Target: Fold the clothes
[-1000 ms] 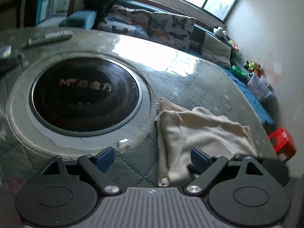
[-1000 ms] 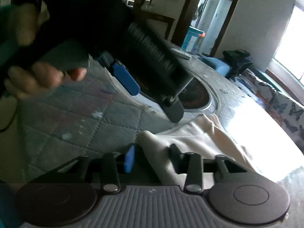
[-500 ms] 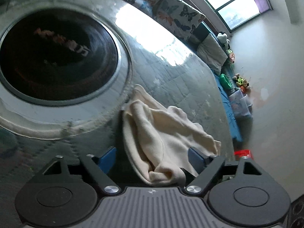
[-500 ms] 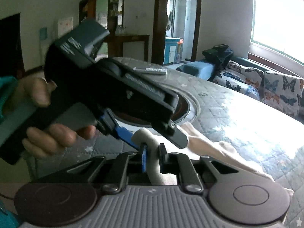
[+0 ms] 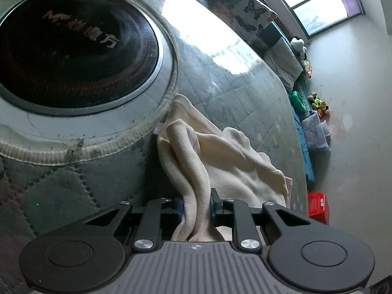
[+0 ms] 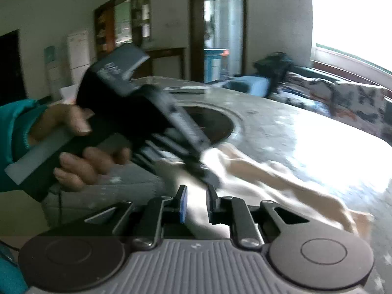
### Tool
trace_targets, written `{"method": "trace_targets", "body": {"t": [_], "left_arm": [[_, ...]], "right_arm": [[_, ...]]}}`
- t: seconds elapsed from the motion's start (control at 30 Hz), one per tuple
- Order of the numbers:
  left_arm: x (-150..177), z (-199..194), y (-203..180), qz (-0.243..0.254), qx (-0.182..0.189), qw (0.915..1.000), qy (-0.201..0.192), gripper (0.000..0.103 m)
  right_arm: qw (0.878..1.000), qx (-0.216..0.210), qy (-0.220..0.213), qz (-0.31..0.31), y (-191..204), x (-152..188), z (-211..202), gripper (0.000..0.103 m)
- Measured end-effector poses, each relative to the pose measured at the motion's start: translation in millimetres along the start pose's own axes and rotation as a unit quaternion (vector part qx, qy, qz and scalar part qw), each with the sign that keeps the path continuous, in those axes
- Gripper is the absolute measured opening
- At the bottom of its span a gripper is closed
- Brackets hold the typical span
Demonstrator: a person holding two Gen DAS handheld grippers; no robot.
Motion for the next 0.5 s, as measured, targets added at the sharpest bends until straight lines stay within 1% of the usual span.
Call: {"method": "trace_targets", "body": {"t": [0.07, 0.13, 0.2, 0.27, 0.3, 0.37, 0.5], "left_arm": [[1.3, -0.5, -1.4, 0.012, -0.004, 0.9999, -0.003, 0.021], [2.4, -1.2, -2.7, 0.021, -0.006, 0.9997, -0.005, 0.021], [2.9, -1.1, -3.0, 0.025, -0.007, 0.9996, -0.007, 0.021], [3.3, -1.2, -3.1, 0.027, -0.009, 0.9996, -0.008, 0.022], [3.4, -0.6, -3.2, 0.027, -0.009, 0.9996, -0.008, 0.022], [3.1, -0.9, -2.7, 0.027, -0.010, 0.9996, -0.007, 0.022], [3.0, 0.6, -4.1, 0.032, -0.013, 0.9994, -0.007, 0.022]], "right_arm": [[1.000, 0.025, -0.001, 0.017, -20.2, 4.0, -8.2, 0.021], [0.998, 0.058, -0.001, 0.039, -46.2, 9.4, -17.7, 0.022], [0.994, 0.092, 0.001, 0.057, -70.7, 16.0, -28.1, 0.027], [0.989, 0.119, 0.004, 0.083, -94.3, 22.8, -34.7, 0.028], [0.987, 0.131, 0.005, 0.096, -106.4, 26.2, -36.7, 0.029], [0.979, 0.162, 0.004, 0.127, -134.7, 35.6, -39.9, 0.034], [0.964, 0.190, 0.002, 0.187, -173.2, 51.9, -37.6, 0.035]]}}
Point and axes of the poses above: each gripper's, at about its wrist camera, not at the fingertips, and z roughly the way its jaws point, y to its left, x to its underside, the point moved 7 cm from there along z, roughly the way its jaws point, and after that the axes turned 8 degrees about -y, right-handed, at the moved point
